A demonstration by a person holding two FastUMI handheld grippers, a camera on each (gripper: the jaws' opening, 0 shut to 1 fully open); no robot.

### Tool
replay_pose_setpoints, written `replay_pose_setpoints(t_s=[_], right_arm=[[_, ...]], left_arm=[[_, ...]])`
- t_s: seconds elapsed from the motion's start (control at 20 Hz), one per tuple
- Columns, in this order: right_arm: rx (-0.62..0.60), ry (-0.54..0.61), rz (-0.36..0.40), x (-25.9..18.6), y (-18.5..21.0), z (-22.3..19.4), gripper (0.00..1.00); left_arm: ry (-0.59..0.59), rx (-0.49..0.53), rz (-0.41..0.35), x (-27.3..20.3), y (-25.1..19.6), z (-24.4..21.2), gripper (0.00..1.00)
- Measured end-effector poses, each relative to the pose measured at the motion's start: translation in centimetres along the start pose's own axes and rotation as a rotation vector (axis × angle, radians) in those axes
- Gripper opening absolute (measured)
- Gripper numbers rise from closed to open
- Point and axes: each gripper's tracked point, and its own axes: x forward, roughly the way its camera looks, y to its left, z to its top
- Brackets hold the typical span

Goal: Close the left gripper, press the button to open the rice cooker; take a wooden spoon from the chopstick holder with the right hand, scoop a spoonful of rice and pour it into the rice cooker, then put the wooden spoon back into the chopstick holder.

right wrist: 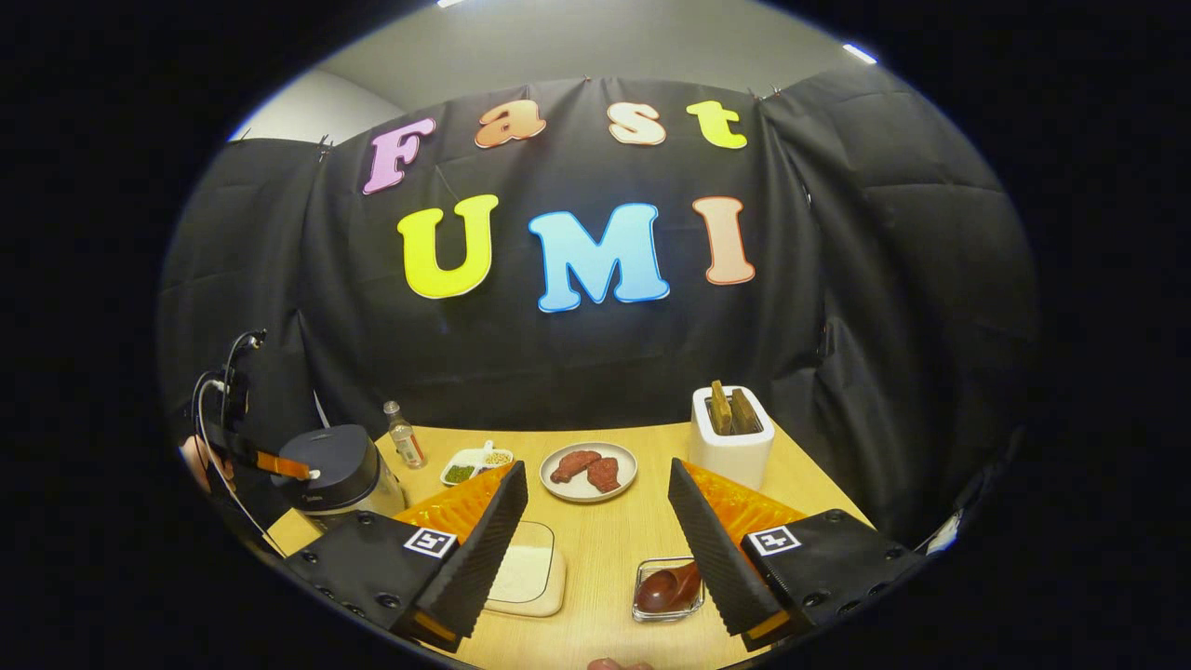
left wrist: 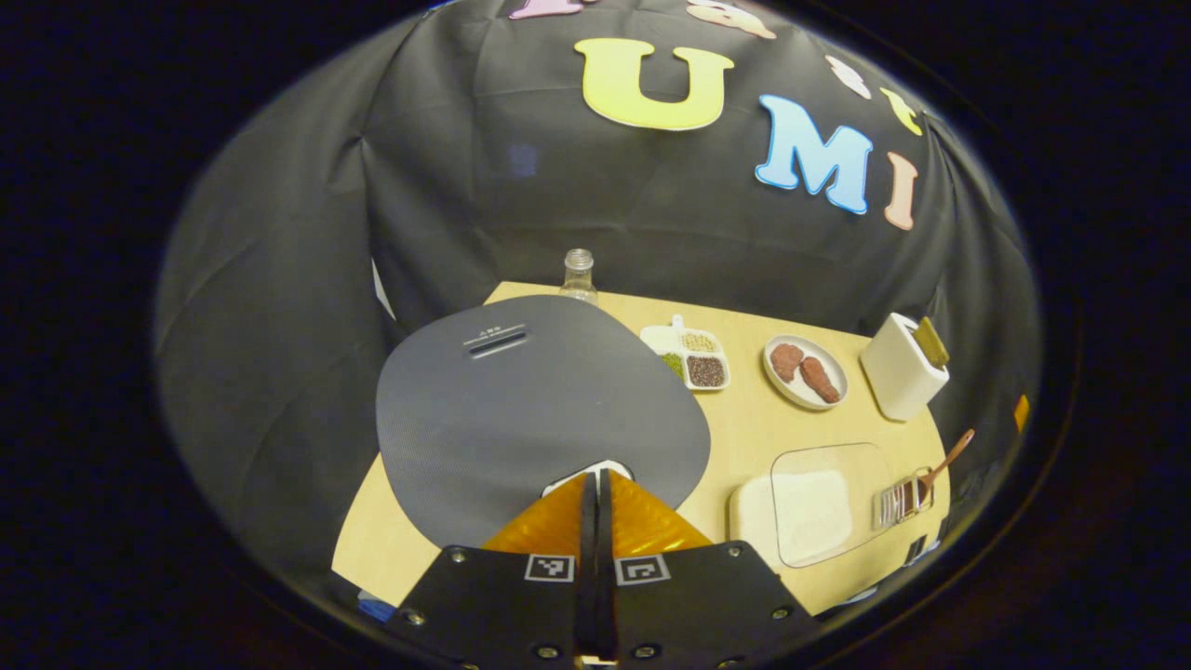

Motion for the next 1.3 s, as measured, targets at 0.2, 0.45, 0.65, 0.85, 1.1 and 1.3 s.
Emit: replay_pose_setpoints(t_s=[0.2, 0.45, 0.65, 0.85, 1.1, 1.3], right_arm=[[0.038, 0.037, -0.001, 0.7, -0.9, -1.1, 0.93], [0.011, 0.007, 0.004, 1.3, -1.1, -0.3, 0.98], [0.025, 0.005, 0.021, 1.6, -0.4, -0.3, 0.98], [0.001, 0.015, 0.041, 1.3, 0.7, -0.5, 0.98], [0.000, 0.024, 0.055, 1.4, 1.7, -0.9, 0.98], [0.014, 0.032, 0.050, 1.3, 2.0, -1.1, 0.98]], left_arm=[[0.036, -0.016, 0.005, 0.3, 0.1, -0.2, 0.01], [0.016, -0.106, -0.019, 0.5, 0.4, -0.4, 0.02], [-0.025, -0.106, 0.035, -0.5, 0.6, -0.6, 0.02], [-0.221, -0.009, 0.117, -6.3, 0.6, 3.9, 0.02], [-0.451, 0.024, 0.161, -13.9, 0.3, 8.1, 0.01], [-0.593, 0.020, 0.164, -18.2, 0.0, 8.7, 0.01]])
